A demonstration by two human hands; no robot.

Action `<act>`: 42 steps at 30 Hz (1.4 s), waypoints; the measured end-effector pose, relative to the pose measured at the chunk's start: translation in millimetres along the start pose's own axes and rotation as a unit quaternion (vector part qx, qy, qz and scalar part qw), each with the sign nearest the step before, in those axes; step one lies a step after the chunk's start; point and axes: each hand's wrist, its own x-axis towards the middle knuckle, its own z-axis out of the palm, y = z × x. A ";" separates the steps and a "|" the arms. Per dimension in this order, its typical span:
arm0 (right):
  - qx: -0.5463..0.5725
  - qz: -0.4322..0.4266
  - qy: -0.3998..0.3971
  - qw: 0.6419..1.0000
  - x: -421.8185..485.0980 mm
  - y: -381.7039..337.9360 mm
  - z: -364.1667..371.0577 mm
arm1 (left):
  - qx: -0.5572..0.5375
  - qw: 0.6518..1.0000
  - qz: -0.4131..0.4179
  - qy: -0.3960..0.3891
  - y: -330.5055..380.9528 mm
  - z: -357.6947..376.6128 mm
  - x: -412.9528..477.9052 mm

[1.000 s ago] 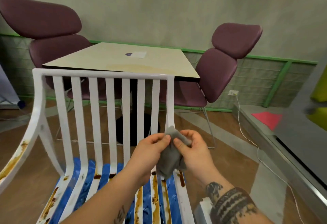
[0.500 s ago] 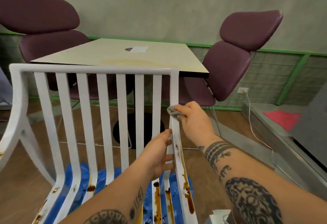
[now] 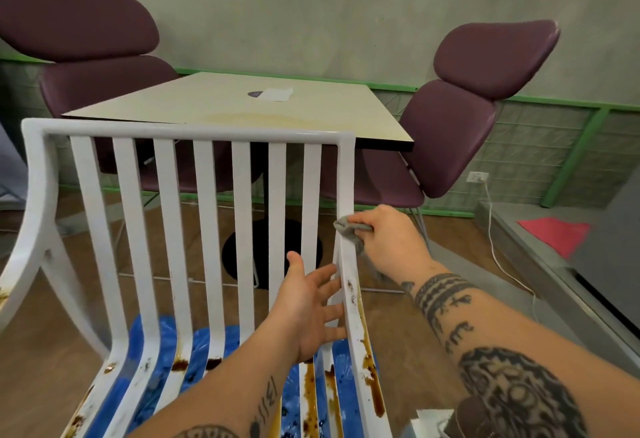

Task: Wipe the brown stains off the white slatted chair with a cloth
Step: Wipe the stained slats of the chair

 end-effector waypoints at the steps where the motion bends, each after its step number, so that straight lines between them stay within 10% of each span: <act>1: 0.006 -0.007 -0.001 1.000 1.5 -0.4 5.7 | 0.008 1.000 -0.001 -0.002 -0.4 0.4 -1.9; 10: -0.089 -0.019 -0.187 0.978 -51.2 2.5 -7.9 | 0.195 0.979 0.055 0.028 -24.8 -10.6 -25.2; 31: -0.042 0.007 -0.152 0.988 -104.8 -6.8 7.9 | 0.234 0.963 0.116 0.061 -49.1 -7.4 -62.0; 42: -0.102 -0.044 -0.260 0.959 -121.1 -18.8 -22.6 | 0.428 0.882 0.172 0.097 -58.4 -16.2 -77.8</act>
